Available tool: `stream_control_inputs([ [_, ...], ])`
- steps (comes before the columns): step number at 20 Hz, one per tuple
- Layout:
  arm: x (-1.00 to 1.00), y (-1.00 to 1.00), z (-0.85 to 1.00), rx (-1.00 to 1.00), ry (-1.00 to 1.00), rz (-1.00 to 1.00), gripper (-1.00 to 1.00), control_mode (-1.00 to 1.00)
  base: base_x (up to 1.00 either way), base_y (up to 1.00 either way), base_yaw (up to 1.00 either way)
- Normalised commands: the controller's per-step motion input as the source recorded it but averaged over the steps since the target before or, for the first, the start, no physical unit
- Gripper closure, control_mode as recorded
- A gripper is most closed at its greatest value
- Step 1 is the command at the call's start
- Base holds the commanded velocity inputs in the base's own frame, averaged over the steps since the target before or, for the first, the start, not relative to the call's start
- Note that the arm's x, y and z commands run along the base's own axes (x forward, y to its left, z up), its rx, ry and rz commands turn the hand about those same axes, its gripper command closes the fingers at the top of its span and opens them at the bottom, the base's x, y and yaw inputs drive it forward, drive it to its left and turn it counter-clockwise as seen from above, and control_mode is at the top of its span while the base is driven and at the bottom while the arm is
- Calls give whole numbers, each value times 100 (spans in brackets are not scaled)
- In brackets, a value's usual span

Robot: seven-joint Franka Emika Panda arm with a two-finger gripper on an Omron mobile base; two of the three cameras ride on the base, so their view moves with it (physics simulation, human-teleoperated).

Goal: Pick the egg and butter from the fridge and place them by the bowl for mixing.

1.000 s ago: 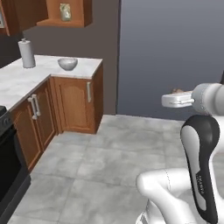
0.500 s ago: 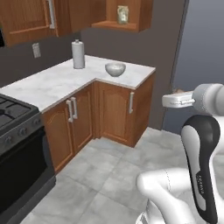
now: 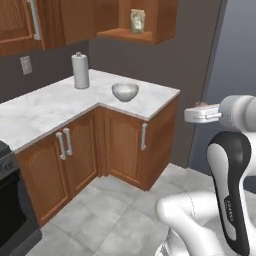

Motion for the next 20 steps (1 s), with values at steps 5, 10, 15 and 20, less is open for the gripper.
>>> stream_control_inputs([
  [5, 0, 0, 0, 0, 0, 0, 100, 100, 100, -37, 11],
  [10, 0, 0, 0, 0, 0, 0, 100, 100, 100, -2, 7],
  [15, 0, 0, 0, 0, 0, 0, 100, 100, 100, 4, 3],
  [20, 0, 0, 0, 0, 0, 0, 100, 100, 63, 0, -4],
])
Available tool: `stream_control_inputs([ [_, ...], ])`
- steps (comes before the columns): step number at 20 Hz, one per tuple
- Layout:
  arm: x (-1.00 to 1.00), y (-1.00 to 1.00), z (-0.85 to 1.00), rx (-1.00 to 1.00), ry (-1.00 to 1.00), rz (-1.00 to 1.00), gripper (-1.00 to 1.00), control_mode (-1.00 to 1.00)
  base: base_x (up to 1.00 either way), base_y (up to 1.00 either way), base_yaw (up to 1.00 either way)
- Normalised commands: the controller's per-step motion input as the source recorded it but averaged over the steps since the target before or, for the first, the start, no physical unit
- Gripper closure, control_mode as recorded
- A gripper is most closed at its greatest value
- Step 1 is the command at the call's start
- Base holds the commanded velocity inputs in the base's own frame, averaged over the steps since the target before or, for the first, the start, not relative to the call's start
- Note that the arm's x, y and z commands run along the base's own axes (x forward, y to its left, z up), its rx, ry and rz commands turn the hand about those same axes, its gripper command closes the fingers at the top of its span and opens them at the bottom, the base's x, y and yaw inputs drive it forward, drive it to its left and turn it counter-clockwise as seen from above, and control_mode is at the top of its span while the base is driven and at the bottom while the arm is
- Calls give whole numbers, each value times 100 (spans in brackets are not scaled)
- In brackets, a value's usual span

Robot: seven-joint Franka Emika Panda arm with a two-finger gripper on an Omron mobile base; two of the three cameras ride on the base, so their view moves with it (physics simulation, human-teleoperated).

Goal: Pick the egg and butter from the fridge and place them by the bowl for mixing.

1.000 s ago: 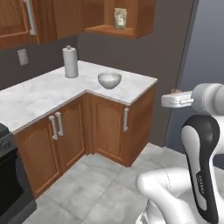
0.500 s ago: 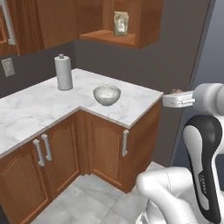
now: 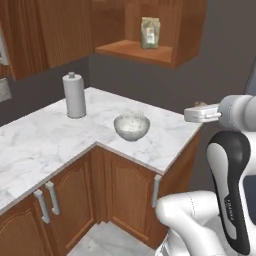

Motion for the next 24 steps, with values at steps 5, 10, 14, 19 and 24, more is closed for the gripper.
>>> stream_control_inputs([
  [5, 0, 0, 0, 0, 0, 0, 100, 100, 21, 10, -19],
  [10, 0, 0, 0, 0, 0, 0, 100, 100, 24, 31, -26],
  [14, 0, 0, 0, 0, 0, 0, 100, 100, 51, 49, -16],
  [19, 0, 0, 0, 0, 0, 0, 100, 100, 4, 10, -6],
  [24, -4, 0, -11, 0, 1, 0, 100, -100, 0, 1, 0],
])
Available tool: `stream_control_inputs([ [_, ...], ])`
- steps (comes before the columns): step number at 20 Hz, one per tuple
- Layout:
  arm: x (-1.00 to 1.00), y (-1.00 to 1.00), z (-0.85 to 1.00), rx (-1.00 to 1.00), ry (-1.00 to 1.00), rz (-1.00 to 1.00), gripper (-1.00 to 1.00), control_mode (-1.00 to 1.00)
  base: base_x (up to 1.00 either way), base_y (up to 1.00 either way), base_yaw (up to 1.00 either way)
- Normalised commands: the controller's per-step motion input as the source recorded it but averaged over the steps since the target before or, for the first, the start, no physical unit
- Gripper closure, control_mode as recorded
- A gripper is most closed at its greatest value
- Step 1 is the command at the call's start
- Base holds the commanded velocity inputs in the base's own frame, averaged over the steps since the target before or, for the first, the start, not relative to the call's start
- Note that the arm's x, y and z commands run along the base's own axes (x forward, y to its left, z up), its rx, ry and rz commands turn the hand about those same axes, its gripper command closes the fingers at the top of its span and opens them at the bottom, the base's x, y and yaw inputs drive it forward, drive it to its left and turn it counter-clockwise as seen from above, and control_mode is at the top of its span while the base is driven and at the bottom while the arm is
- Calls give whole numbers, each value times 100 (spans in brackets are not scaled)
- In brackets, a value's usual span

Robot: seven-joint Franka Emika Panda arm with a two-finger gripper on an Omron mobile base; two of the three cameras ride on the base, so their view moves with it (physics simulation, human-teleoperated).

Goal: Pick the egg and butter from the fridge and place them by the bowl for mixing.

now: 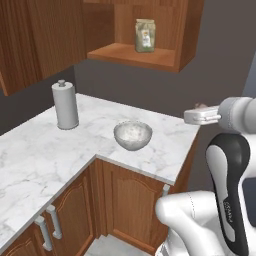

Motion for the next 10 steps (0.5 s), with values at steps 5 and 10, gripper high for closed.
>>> stream_control_inputs([
  [5, -8, 0, -37, 0, 8, 0, 100, -100, 0, 0, 0],
  [10, 0, -20, -35, 0, 13, 6, 100, -100, 0, 0, 0],
])
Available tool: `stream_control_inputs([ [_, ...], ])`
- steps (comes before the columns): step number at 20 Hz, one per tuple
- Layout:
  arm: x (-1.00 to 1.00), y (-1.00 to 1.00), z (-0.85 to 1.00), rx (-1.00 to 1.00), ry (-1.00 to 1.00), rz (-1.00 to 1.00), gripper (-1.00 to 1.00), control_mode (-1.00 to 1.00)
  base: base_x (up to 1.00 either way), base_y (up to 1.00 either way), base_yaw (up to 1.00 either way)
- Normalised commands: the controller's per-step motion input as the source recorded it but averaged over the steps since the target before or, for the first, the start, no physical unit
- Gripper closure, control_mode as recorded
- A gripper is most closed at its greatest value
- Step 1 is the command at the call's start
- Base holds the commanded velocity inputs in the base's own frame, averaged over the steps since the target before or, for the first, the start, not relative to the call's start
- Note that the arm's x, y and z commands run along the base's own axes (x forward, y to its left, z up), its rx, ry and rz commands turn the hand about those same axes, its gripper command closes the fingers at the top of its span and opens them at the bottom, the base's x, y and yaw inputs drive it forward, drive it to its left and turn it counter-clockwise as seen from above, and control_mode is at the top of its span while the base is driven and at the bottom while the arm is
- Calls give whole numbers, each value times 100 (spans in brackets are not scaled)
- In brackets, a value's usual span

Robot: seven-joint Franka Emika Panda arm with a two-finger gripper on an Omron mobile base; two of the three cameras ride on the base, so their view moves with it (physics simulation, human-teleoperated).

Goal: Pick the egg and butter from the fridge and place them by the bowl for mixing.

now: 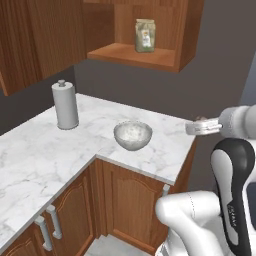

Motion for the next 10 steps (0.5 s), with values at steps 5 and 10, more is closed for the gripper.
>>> stream_control_inputs([
  [5, 23, -27, -51, 0, 2, 21, 100, -100, 0, 0, 0],
  [10, 40, -31, -59, 4, -7, 21, 100, -100, 0, 0, 0],
])
